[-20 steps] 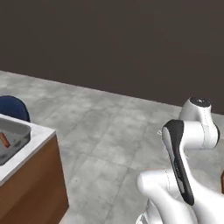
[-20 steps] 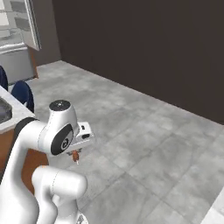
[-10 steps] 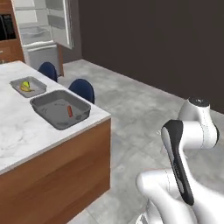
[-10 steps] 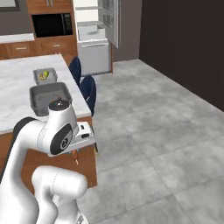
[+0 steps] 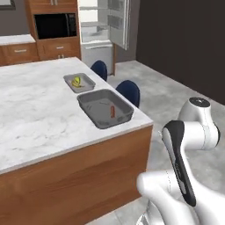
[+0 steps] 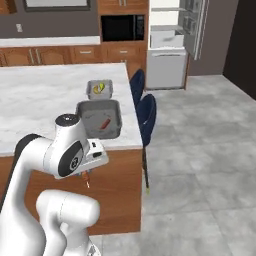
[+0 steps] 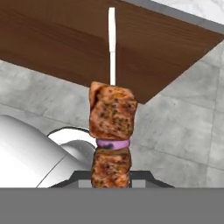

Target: Place the cold items (banana and pear) from the fridge in one tupperware on the dining counter. Place the warm items (hot dog and kebab skewer) in the stove area in another tupperware.

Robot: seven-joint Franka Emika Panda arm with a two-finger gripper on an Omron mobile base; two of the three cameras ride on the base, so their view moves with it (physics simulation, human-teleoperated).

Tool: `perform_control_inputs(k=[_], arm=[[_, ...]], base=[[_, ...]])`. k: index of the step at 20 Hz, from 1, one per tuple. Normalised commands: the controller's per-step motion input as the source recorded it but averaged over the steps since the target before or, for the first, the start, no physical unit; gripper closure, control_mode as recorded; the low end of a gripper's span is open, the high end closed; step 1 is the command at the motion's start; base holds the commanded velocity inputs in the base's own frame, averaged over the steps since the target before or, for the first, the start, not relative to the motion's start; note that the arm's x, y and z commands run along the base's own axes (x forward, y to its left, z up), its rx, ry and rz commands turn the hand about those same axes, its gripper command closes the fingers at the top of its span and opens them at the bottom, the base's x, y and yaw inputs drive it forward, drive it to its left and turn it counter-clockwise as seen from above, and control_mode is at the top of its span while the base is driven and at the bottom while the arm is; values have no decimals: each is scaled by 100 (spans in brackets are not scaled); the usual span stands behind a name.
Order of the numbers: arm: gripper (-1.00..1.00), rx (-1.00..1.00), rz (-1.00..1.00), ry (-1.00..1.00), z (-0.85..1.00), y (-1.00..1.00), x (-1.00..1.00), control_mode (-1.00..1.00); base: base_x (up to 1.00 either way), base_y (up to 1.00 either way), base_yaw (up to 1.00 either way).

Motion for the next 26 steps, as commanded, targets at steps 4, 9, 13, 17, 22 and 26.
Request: perform_control_inputs(k=[4,9,13,17,22,26], arm=[[100,0,0,0,0,0,0,100],[100,0,0,0,0,0,0,100],[100,0,0,0,0,0,0,100],[100,0,0,0,0,0,0,100],[100,1,6,0,0,-12,6,-100],[100,0,17,0,0,-59,49,-100]], base=[[71,0,44],[58,-19,48],[54,-32,48],[48,-44,44],[26,-41,30],[0,0,0]])
